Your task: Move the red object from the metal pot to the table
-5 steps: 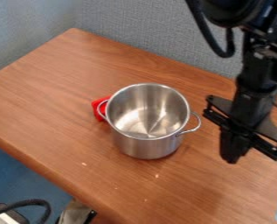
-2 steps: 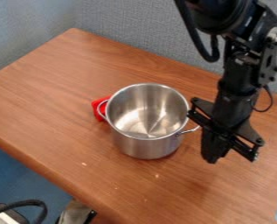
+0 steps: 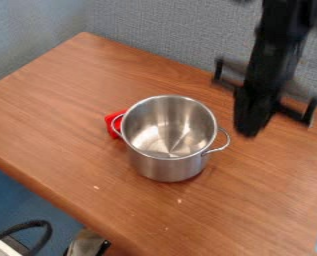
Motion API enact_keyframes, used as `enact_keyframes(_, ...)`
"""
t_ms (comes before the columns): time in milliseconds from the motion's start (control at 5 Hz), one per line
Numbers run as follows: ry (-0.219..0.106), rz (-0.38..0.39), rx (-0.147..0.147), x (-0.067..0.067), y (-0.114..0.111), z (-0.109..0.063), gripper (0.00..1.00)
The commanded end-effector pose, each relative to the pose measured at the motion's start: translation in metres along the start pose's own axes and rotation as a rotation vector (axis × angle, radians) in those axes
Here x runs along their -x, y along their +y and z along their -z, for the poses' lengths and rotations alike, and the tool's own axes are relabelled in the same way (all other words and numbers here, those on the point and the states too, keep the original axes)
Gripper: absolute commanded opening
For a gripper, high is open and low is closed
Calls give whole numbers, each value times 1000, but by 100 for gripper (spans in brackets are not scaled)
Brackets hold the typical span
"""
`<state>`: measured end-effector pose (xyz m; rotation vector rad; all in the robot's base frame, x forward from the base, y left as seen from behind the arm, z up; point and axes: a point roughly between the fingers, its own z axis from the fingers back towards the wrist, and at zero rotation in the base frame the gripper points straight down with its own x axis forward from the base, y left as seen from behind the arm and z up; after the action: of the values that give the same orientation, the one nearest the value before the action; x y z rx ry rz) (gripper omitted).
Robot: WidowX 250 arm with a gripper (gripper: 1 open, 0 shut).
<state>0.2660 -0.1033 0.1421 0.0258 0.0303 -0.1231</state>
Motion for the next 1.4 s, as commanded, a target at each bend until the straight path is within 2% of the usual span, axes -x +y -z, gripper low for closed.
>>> enact_keyframes(0, -86, -117, 6, -5, 6, -42, 0)
enact_keyframes(200, -102, -191, 29, -7, -1, -41, 0)
enact_keyframes(400, -98, -263, 49, -13, -10, -34, 0)
enact_keyframes(800, -100, -269, 62, -25, -24, -15, 0)
enact_keyframes(1200, -60, -434, 20, -28, -17, 8, 0)
